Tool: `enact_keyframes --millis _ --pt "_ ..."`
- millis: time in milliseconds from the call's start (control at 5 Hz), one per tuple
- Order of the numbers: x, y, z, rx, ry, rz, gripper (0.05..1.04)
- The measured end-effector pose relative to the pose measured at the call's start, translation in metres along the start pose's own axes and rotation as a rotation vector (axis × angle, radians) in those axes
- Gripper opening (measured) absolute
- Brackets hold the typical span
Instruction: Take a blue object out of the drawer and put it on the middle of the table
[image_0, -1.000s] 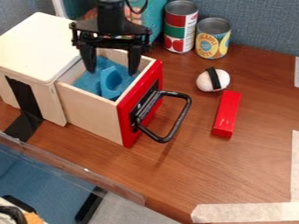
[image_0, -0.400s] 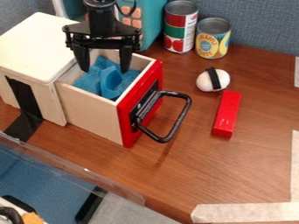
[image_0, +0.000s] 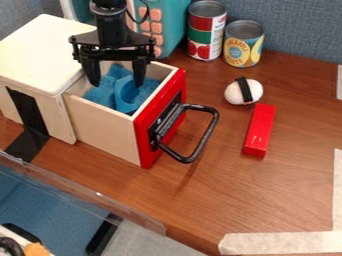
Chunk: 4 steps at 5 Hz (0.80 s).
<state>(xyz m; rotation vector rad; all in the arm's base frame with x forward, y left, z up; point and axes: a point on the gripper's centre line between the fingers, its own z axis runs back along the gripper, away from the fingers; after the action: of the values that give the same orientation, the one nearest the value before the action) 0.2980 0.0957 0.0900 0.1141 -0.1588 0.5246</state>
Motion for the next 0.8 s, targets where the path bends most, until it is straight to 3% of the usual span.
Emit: enact_keyframes --millis 400,800 --pt "-0.004 0.001 -0.014 -0.016 0.032 0.016 0.998" --pt "-0.005 0.0 -0.019 -0.041 0.022 0.038 0.975"
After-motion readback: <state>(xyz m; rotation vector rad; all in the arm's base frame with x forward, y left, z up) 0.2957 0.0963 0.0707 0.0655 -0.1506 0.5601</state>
